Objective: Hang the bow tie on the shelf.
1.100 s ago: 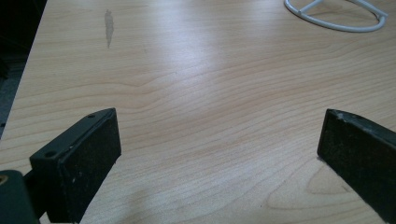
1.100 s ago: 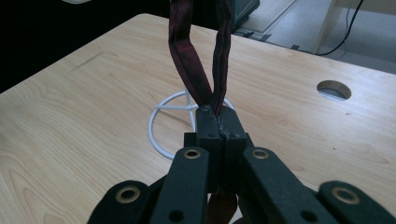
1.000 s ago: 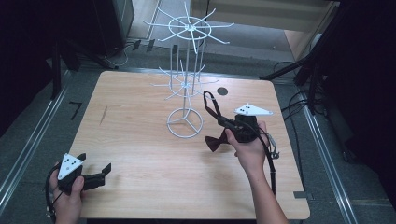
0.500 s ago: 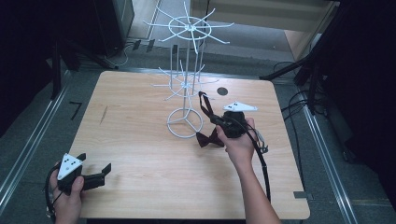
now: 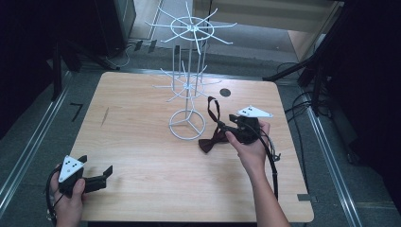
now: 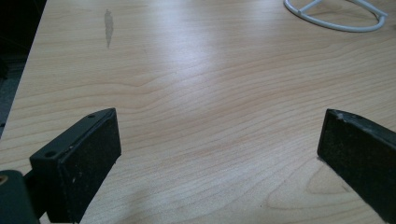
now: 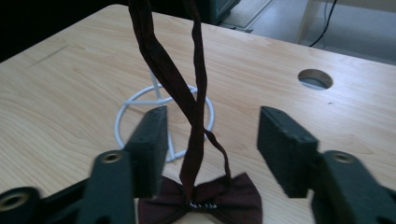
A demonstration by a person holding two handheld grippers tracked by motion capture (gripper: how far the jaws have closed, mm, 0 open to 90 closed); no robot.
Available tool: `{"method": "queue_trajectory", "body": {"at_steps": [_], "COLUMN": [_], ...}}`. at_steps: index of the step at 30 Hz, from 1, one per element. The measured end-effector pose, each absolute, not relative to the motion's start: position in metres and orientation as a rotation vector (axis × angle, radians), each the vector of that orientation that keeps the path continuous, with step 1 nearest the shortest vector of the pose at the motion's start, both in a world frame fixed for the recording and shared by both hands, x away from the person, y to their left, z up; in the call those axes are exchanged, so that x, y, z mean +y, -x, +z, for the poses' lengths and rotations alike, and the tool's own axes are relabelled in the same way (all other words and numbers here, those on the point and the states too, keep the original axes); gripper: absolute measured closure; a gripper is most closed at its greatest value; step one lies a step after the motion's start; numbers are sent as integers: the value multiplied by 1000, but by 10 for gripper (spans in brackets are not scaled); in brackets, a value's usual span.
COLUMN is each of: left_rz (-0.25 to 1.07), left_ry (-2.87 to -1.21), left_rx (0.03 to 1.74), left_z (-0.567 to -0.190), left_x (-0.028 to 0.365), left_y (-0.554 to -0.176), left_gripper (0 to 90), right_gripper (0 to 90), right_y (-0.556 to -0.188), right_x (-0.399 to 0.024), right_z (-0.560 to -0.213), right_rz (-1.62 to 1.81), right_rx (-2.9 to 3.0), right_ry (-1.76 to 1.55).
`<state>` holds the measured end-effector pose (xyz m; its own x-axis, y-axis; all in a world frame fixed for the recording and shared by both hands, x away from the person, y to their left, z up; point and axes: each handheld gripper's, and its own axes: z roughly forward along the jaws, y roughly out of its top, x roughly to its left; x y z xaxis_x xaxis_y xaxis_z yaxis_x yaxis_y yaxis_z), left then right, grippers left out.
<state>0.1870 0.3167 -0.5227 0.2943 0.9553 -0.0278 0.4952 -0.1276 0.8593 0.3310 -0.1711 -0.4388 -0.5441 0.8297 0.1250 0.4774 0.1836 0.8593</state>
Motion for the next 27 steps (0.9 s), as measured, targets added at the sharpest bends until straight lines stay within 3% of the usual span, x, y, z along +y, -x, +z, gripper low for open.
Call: {"method": "queue_trajectory", "body": {"at_steps": [2, 10, 27], "left_rz": [718, 718, 723], "left_ry": [-1754, -1753, -1753], "left_rx": [1317, 1317, 1317], "left_z": [-523, -523, -523], "left_x": [317, 317, 316], "left_y": [-187, -187, -186], "left_gripper": [1, 1, 2], "right_gripper": [328, 153, 148], "right_y": [-327, -314, -289], "right_x": [-175, -194, -238], "right_z": [-439, -446, -470], "right_rz": [1279, 1311, 1297], "right_rx": [2083, 2131, 2055], "right_ry": [-1228, -1220, -1309]}}
